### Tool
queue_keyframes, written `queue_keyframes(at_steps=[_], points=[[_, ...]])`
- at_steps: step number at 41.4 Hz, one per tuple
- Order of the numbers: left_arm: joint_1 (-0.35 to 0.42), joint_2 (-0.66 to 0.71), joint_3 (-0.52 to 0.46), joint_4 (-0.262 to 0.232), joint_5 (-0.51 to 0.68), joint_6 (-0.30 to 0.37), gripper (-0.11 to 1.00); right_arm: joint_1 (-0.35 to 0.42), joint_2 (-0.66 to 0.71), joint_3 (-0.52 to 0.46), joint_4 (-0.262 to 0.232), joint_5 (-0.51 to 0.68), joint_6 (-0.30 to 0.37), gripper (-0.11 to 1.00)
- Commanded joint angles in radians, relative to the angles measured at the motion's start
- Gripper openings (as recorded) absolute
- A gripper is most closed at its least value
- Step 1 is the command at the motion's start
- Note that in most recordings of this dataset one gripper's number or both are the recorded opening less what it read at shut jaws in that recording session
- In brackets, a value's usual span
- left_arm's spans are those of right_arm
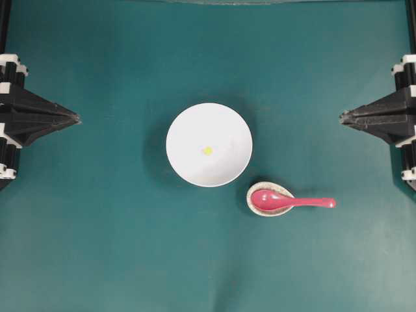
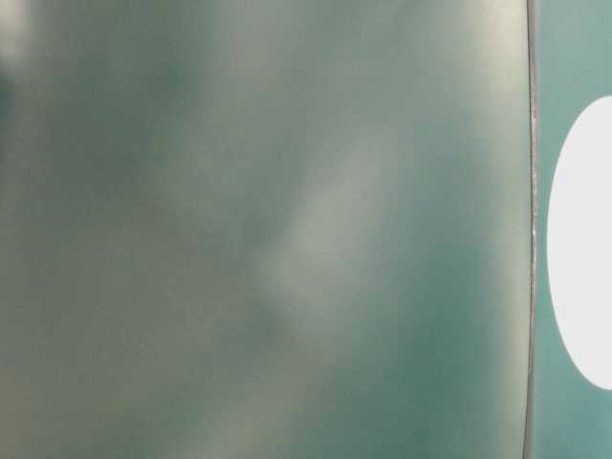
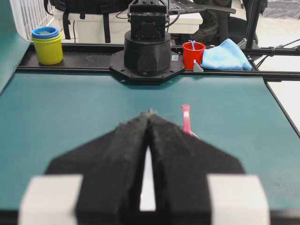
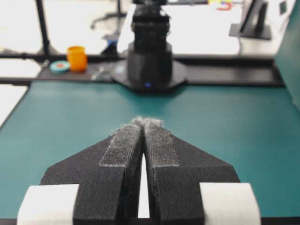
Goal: Scoop the yellow hexagonal prism block from the bowl with a spoon using the right arm.
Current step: 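Move the right gripper toward the pink spoon handle on the spoon rest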
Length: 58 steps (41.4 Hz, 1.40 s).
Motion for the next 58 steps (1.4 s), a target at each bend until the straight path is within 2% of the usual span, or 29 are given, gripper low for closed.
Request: queue_keyframes(at_steps=[1,2,3,31,35,47,52,58], points=[[-0.002,0.009,-0.029,0.003,0.026,-0.008,0.00,0.009,0.008,-0.009,-0.003,-0.005,-0.006,0.00],[-0.002,0.008,-0.031,0.003,0.035,-0.008,0.00,0.008,0.020,-0.015,-0.009,-0.003,-0.012,0.00],[-0.002,0.008,-0.031,0.003,0.035,-0.008,0.09,0.009,0.023,-0.017,-0.011,-0.003,-0.014,0.00],[-0.002,0.005,-0.031,0.003,0.038,-0.008,0.08,0.008,0.041,-0.035,-0.014,-0.003,-0.021,0.01],[-0.002,0.005,-0.031,0.003,0.038,-0.008,0.08,0.008,0.043,-0.035,-0.014,-0.002,-0.021,0.09],[-0.002,0.005,-0.031,0.003,0.048,-0.008,0.08,0.008,0.043,-0.035,-0.014,-0.003,-0.021,0.46],[-0.002,0.005,-0.031,0.003,0.051,-0.008,0.08,0.008,0.046,-0.034,-0.014,-0.003,-0.012,0.52],[-0.002,0.005,-0.031,0.003,0.054,-0.008,0.08,0.009,0.075,-0.028,-0.005,-0.003,-0.003,0.52]])
